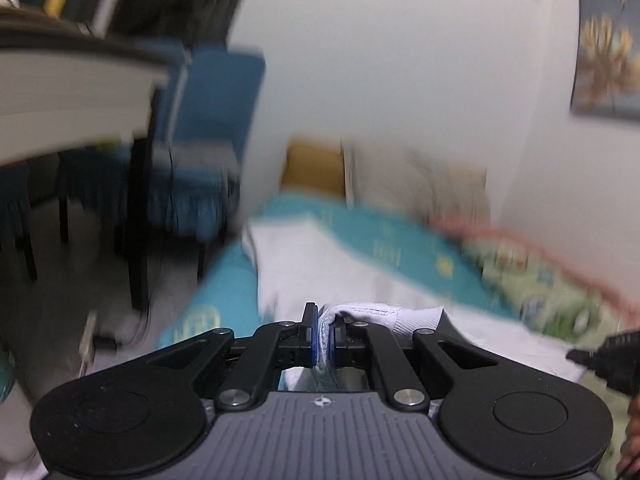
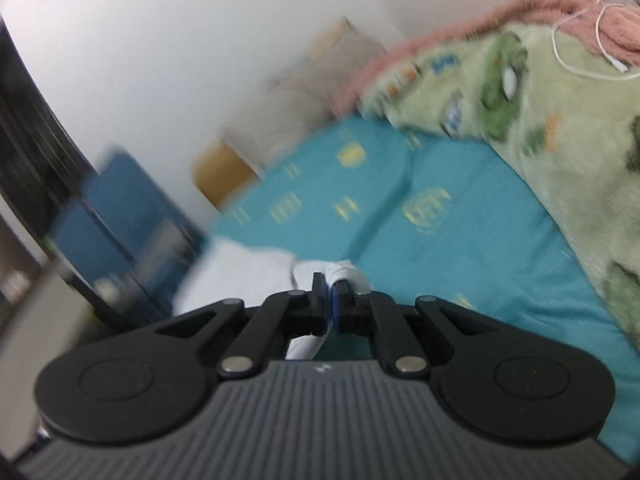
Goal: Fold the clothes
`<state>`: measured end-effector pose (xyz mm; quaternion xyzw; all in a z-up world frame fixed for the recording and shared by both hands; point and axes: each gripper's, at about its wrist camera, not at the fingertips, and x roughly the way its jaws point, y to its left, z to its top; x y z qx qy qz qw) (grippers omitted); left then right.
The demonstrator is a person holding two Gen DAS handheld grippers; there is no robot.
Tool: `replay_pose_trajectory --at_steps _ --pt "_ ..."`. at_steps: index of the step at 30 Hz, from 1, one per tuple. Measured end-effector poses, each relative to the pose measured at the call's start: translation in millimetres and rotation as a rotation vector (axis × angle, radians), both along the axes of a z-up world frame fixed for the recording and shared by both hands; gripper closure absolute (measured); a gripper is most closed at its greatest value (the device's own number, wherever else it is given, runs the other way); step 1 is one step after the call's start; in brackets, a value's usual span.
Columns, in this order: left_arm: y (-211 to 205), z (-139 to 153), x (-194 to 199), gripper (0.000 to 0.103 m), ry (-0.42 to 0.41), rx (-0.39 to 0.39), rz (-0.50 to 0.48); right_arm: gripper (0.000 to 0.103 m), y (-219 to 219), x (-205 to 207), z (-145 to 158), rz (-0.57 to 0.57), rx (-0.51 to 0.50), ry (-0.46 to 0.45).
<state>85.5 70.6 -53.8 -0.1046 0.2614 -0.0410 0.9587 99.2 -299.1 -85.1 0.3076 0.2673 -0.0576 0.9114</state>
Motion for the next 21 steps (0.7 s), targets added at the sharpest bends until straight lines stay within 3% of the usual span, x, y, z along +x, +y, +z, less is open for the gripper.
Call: replay_pose_trajectory --at_steps 4,6,8,10,11,13,18,21 --pt "1 -39 31 0.095 0.204 0.023 -0.006 0.095 7 23 -33 0.038 -0.035 0.191" --pt "5 -50 35 0.089 0.228 0.048 0.004 0.094 11 31 -43 0.062 -0.059 0.254" --pt "6 -52 34 0.077 0.222 0.067 0.017 0.083 17 32 -46 0.081 -0.100 0.278" --pt "8 -52 31 0.057 0.217 0.083 0.030 0.020 19 28 -45 0.077 -0.121 0.275" --pt "9 -49 28 0.051 0.216 0.086 0.038 0.016 19 24 -42 0.066 -0.124 0.262" --pt "12 -42 20 0.035 0.209 0.090 0.054 0.019 19 17 -35 0.042 -0.133 0.238" --pt "18 -12 -7 0.025 0.109 0.053 0.070 0.019 26 -9 -8 -0.017 -0.250 0.162" --pt "15 3 -17 0.021 0.045 0.060 0.065 0.019 37 -20 6 0.062 -0.316 0.089"
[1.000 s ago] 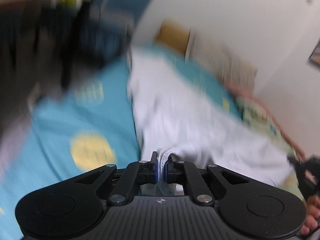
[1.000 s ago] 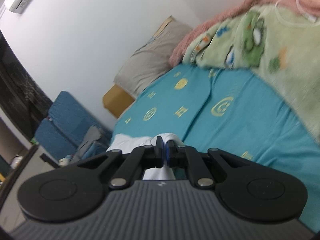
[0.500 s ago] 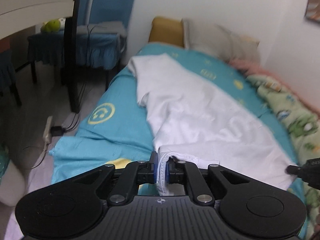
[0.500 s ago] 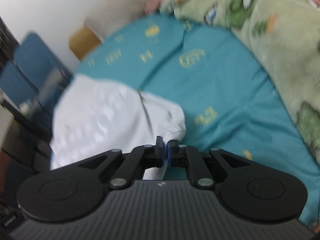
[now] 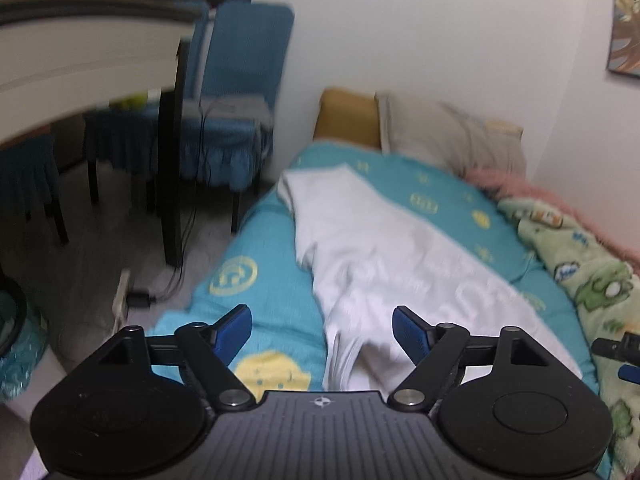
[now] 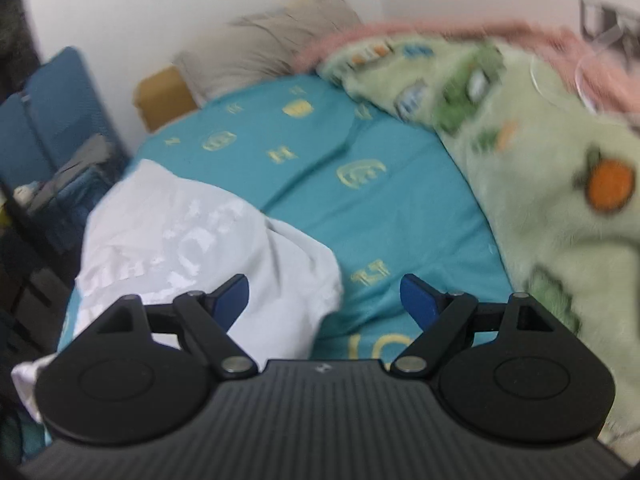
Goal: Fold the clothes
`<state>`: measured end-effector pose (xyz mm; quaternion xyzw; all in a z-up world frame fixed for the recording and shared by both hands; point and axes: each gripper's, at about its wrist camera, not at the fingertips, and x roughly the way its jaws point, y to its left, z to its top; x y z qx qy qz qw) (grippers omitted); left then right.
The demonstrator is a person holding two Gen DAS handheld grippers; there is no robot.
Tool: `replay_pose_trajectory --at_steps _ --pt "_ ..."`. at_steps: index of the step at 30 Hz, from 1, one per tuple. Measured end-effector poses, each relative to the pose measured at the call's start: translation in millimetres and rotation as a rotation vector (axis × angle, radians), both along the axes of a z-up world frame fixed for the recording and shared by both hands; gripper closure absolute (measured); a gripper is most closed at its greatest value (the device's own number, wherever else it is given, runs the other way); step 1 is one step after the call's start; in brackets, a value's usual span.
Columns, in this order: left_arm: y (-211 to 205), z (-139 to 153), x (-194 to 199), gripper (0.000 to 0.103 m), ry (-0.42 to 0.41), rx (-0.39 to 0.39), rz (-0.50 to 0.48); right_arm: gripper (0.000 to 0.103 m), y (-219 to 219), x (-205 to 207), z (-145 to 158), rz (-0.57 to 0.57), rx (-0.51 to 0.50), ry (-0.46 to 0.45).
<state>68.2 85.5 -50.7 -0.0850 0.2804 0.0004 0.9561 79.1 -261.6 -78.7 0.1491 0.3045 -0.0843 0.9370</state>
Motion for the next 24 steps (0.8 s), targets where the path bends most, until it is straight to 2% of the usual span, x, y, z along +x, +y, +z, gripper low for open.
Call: replay_pose_trajectory --at_steps 2,5,7,10,12,15,17,19,21,24 --pt "-7 1 0 0.021 -0.009 0.024 -0.030 0.019 17 1 2 0.153 -0.026 0.003" --pt "-20 0 3 0.021 -0.005 0.072 -0.086 0.019 54 10 -13 0.412 -0.074 0.091" --pt "-30 -5 5 0.021 0.010 0.120 -0.140 0.019 77 16 -26 0.497 -0.143 0.149" --pt "-49 -17 8 0.020 0.024 0.216 -0.233 0.019 96 23 -39 0.552 -0.251 0.186" --pt "-62 -29 12 0.020 0.038 0.307 -0.278 0.019 103 29 -48 0.560 -0.309 0.214" --pt "-76 -44 14 0.019 0.041 0.429 -0.298 0.019 110 40 -63 0.550 -0.372 0.251" --pt "-81 -50 16 0.019 0.042 0.479 -0.295 0.020 109 44 -69 0.510 -0.383 0.242" --pt "-81 -53 19 0.019 0.048 0.479 -0.292 0.020 100 45 -63 0.447 -0.336 0.178" --pt "-83 -55 21 0.019 0.055 0.470 -0.287 0.020 86 47 -50 0.359 -0.247 0.100" --pt "-92 -63 26 0.019 0.057 0.517 -0.290 0.020 61 45 -34 0.235 -0.100 -0.001"
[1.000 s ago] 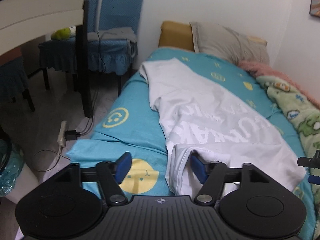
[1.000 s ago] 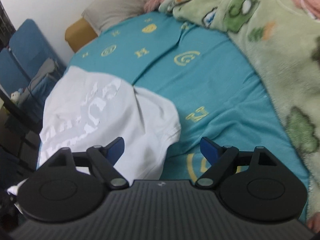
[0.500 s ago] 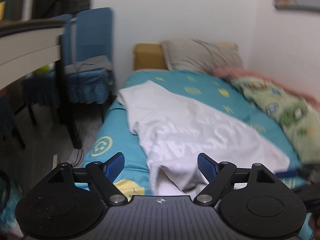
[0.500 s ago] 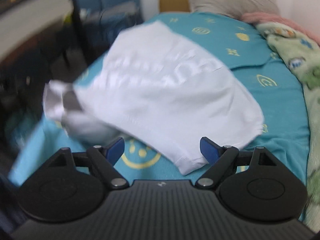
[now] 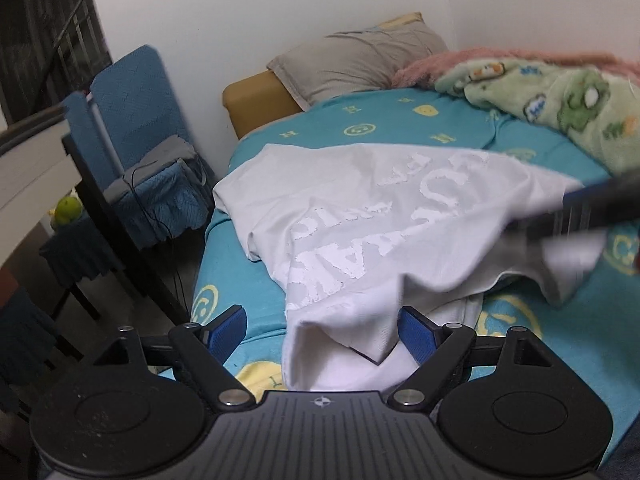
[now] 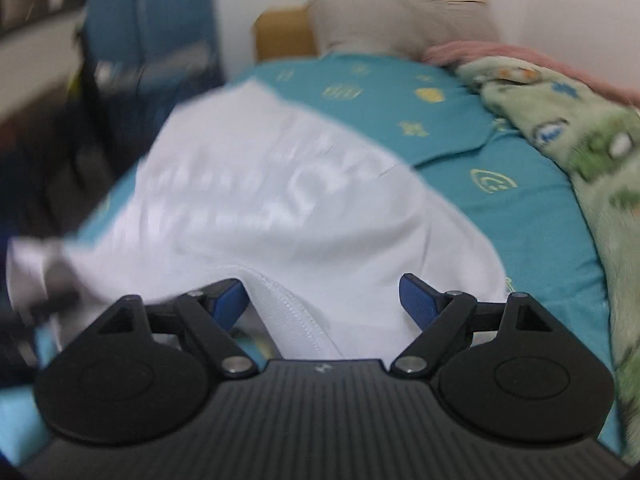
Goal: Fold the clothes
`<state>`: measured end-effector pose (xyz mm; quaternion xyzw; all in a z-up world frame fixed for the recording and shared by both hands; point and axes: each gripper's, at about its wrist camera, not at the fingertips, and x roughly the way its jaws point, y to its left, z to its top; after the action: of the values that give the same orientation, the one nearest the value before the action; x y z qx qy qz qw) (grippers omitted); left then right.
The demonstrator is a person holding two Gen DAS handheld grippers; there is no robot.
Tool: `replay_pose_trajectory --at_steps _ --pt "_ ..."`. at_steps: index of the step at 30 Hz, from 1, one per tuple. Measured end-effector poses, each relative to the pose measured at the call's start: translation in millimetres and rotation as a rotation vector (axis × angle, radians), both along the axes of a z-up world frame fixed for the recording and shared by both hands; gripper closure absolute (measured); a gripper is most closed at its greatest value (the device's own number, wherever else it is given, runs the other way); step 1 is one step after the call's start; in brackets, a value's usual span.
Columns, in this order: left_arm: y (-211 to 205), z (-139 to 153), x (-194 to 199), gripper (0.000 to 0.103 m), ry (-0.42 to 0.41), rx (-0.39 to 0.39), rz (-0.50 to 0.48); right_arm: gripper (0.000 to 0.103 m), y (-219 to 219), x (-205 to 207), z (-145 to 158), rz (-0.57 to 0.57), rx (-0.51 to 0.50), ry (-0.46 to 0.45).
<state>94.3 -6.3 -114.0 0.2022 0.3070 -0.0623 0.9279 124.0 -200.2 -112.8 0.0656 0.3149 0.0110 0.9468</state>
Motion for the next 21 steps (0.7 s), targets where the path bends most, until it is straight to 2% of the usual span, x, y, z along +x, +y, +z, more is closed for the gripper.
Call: replay_pose_trajectory --at_steps 5,9,12,16,21 --pt "-9 -11 15 0.018 -0.028 0.049 0.027 0.019 -25 -6 10 -0.116 0.114 -0.067" --pt "-14 -11 20 0.018 -0.098 0.057 0.069 0.019 -32 -5 7 -0.143 0.183 -0.059" --pt "-8 -4 19 0.018 -0.148 0.031 0.133 0.019 -32 -6 5 -0.132 0.217 -0.044" --pt "10 10 17 0.018 -0.184 -0.045 0.222 0.019 -13 -13 8 0.000 0.222 -0.031" --pt "24 22 13 0.018 -0.196 -0.111 0.282 0.019 39 -18 10 0.202 0.052 -0.057"
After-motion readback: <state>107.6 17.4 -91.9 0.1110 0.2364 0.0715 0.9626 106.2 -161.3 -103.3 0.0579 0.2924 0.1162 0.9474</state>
